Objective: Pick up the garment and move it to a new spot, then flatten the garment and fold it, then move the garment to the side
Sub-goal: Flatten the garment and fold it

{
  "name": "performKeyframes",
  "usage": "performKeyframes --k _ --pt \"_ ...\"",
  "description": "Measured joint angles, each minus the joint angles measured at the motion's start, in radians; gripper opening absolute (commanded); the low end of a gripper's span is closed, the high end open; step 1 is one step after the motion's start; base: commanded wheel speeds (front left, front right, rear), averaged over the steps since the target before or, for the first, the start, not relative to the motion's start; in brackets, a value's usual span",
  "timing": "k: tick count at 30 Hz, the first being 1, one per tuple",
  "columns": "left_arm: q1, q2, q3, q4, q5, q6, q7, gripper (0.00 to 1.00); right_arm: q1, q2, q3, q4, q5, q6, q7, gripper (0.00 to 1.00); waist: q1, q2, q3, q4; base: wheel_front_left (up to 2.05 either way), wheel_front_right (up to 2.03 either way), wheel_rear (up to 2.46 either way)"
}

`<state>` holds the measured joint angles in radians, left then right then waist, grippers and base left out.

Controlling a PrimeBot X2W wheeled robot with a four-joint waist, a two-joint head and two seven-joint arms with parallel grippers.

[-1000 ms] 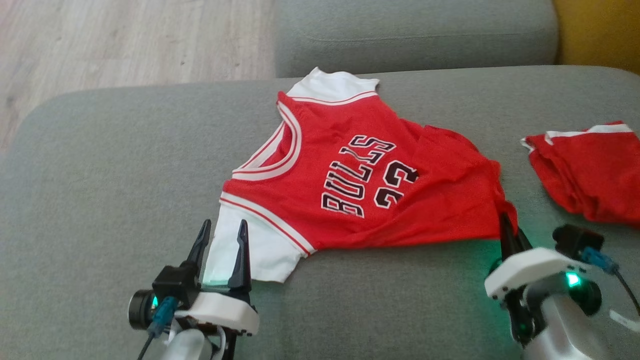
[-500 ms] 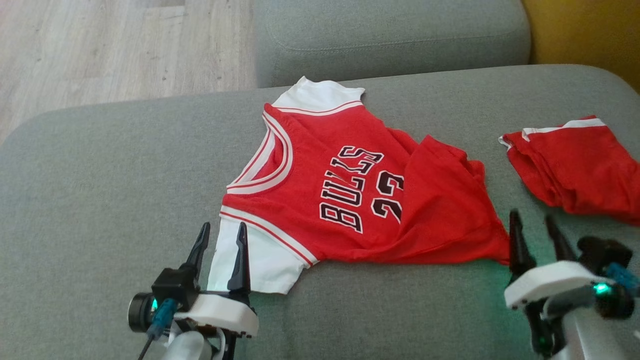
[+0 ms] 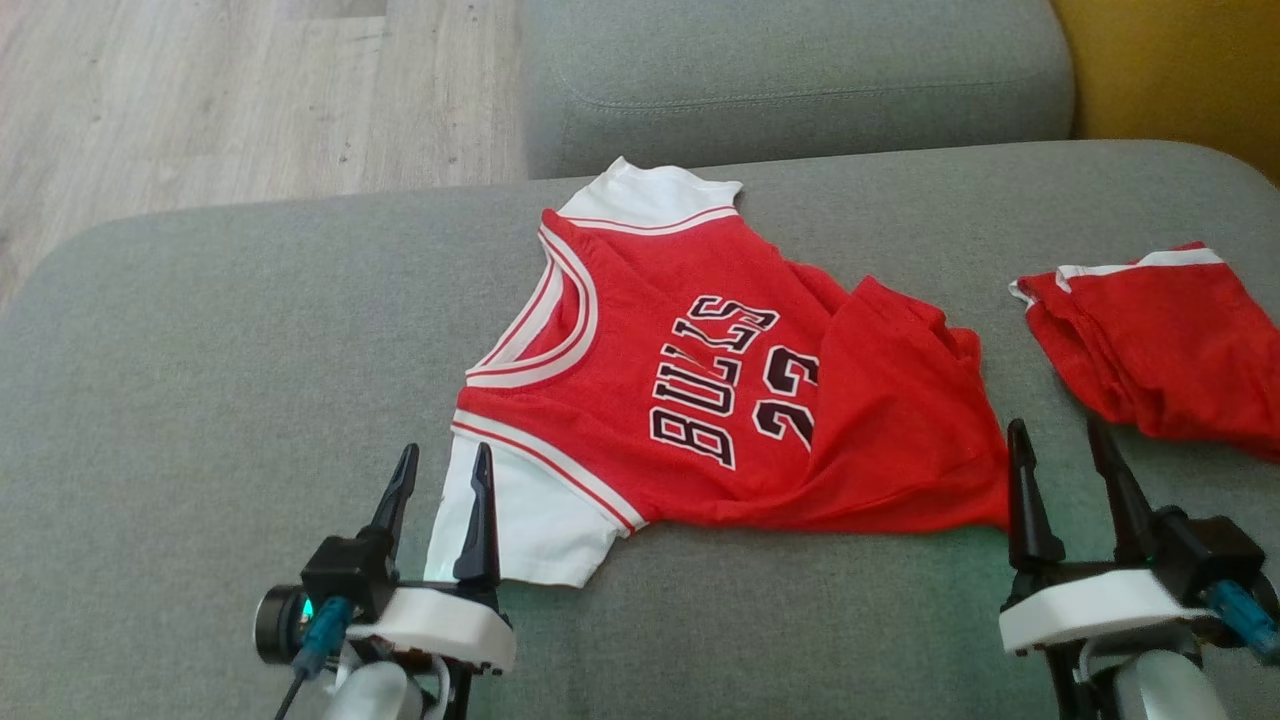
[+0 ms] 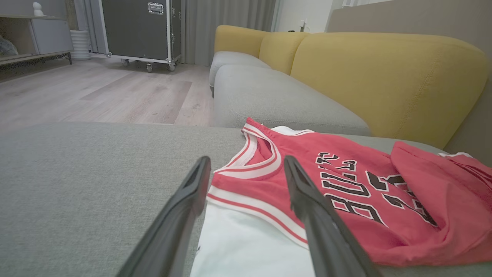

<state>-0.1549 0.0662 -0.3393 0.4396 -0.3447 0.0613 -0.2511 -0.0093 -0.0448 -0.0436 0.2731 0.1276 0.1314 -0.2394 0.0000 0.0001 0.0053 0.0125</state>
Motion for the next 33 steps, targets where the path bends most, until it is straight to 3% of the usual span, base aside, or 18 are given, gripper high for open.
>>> performKeyframes --k 3,10,19,29,31,32,33 --pt "0.0 0.003 -0.004 0.006 0.0 -0.002 0.008 1.0 -0.002 0.0 0.002 -0.011 0.008 0.0 -0.008 1.0 0.0 0.0 0.003 0.004 0.0 0.0 0.0" --pt "0.001 0.016 -0.052 0.066 0.003 -0.026 0.15 1.0 -0.003 0.0 0.011 -0.01 0.019 0.0 -0.008 1.0 0.0 0.0 0.014 0.004 0.0 0.0 0.0" --pt "0.012 0.057 -0.049 0.115 0.022 0.063 0.273 1.0 -0.008 0.0 0.032 0.005 0.042 0.0 -0.009 1.0 0.0 0.0 0.033 -0.018 0.0 0.0 0.0" --pt "-0.011 0.083 -0.053 0.14 0.027 0.06 0.332 1.0 -0.036 0.0 0.033 0.008 0.049 0.0 -0.009 1.0 0.0 0.0 0.062 -0.044 0.0 0.0 0.0" --pt "-0.018 0.085 -0.057 0.141 0.026 0.043 0.351 0.11 -0.04 0.0 0.017 0.01 0.048 0.0 -0.009 1.0 0.0001 0.0 0.063 -0.046 0.0 0.0 0.0" --pt "-0.022 0.085 -0.059 0.14 0.022 0.034 0.356 0.0 -0.041 0.0 0.005 0.013 0.047 0.0 -0.009 1.0 0.0 0.0 0.062 -0.045 0.0 0.0 0.0" --pt "-0.024 0.085 -0.059 0.137 0.013 0.028 0.357 0.0 -0.042 0.0 -0.005 0.021 0.047 0.0 -0.009 1.0 0.0 0.0 0.061 -0.044 0.0 0.0 0.0"
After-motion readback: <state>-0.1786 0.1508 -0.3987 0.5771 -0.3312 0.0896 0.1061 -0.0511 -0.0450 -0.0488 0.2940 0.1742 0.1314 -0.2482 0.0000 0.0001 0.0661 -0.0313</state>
